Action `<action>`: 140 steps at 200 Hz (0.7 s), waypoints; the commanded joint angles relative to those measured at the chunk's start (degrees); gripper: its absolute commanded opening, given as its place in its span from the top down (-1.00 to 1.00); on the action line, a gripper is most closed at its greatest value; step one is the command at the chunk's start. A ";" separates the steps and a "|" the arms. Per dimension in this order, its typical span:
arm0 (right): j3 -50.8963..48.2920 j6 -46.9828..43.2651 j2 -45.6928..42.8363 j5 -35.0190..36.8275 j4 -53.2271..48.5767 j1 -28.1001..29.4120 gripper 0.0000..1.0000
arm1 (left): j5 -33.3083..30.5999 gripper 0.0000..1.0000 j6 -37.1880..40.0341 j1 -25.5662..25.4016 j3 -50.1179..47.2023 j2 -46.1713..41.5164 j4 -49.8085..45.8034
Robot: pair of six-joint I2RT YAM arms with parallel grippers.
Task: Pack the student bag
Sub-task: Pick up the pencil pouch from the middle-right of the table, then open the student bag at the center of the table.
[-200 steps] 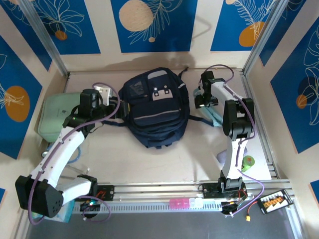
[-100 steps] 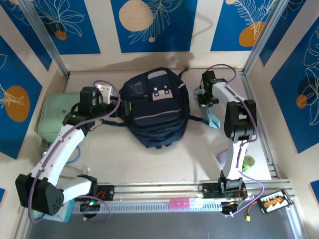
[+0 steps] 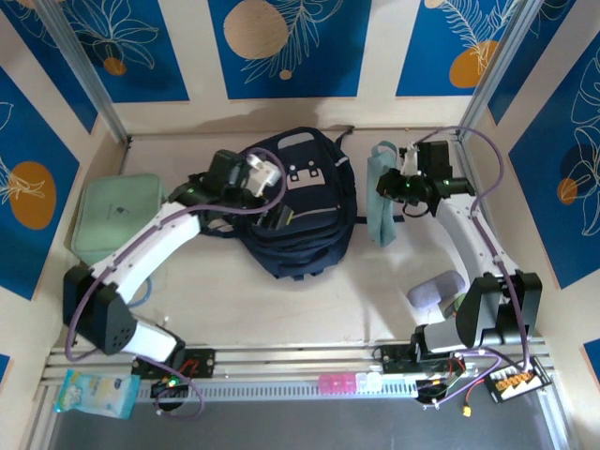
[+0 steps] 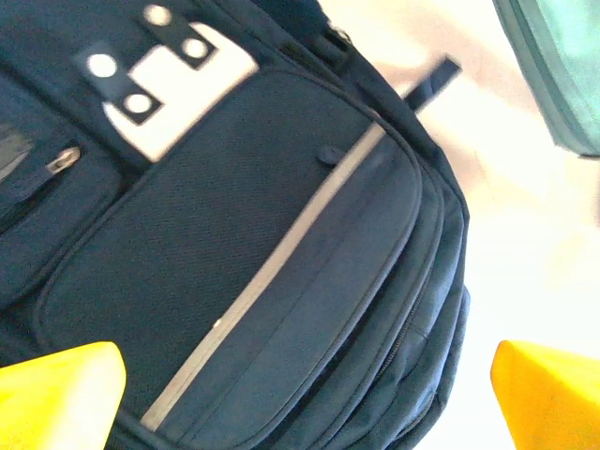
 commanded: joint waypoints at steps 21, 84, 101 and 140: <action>-7.52 10.81 -3.83 -18.07 7.05 -2.23 0.82 | -3.58 -0.86 17.27 -5.30 11.37 10.98 -15.05; -10.60 12.94 -5.06 -20.07 8.59 -4.44 0.83 | -16.10 -0.54 26.92 -9.78 21.82 25.04 -23.18; -10.69 13.29 -5.03 -20.40 8.95 -4.61 0.82 | -17.83 -0.46 27.34 -9.80 24.05 27.99 -23.79; -10.75 14.26 -5.24 -21.64 9.46 -5.39 0.83 | -22.02 -0.23 29.13 -9.74 27.02 32.53 -24.48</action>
